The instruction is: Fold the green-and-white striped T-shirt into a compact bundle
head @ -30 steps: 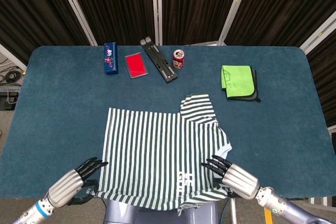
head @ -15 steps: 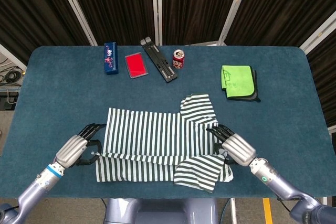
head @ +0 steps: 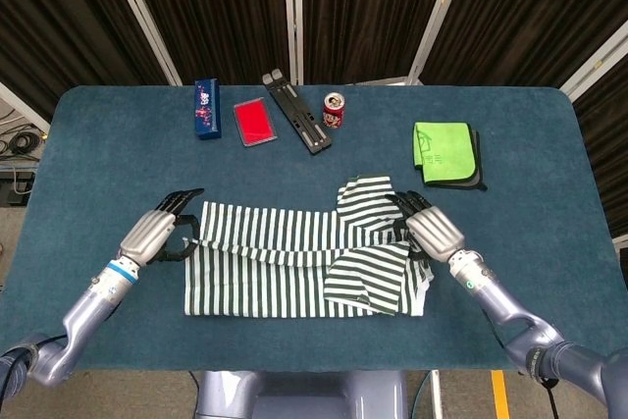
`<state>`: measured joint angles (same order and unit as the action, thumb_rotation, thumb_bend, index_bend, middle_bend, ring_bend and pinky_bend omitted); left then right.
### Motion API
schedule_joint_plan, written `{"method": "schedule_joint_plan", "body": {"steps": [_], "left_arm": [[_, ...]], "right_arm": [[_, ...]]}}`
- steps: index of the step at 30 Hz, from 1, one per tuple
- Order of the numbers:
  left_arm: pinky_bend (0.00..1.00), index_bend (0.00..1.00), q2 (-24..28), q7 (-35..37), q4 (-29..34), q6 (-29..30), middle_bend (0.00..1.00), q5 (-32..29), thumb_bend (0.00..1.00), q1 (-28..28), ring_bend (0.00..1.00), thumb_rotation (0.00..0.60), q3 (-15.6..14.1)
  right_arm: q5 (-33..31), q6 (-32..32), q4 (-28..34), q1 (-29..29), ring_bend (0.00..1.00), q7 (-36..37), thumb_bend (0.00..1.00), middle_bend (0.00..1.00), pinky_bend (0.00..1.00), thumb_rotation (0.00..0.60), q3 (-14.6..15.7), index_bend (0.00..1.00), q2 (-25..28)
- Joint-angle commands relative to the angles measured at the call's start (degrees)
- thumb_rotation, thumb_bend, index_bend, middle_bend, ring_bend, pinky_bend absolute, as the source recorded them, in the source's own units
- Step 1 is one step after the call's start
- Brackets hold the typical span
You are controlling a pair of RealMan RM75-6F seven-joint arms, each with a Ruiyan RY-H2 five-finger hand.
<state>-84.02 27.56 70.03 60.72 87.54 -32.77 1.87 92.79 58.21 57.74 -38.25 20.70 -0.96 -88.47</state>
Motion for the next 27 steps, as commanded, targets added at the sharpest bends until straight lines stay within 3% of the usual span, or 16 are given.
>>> {"method": "schedule_joint_plan", "body": {"steps": [1,14,27], "left_arm": [[0.0,0.76,-1.3,-0.37,-2.3,-3.17,0.0,-2.62,0.57,-1.68,0.0,0.6,1.68],[0.0,0.76,-6.06,0.62,-11.0,-10.28,0.0,-7.01,0.57,-4.19,0.0,0.6,3.09],[0.0,0.72,-11.18,5.38,-18.77,-11.43,0.0,-6.85,0.56,-5.42,0.0,0.6,3.56]], "right_arm": [[-1.67,-2.25,-2.29,-1.27,0.0,-0.29,0.44,0.05,0.0,0.6,-1.21,0.78,-1.51],[-4.81,-7.62,-10.85,-3.49,0.0,2.02,0.44,0.05,0.0,0.6,-2.24,0.78,-5.67],[-4.38,-9.14,-18.44,-4.88,0.0,6.63,0.44,0.05,0.0,0.6,-1.2,0.78,-9.6]]}}
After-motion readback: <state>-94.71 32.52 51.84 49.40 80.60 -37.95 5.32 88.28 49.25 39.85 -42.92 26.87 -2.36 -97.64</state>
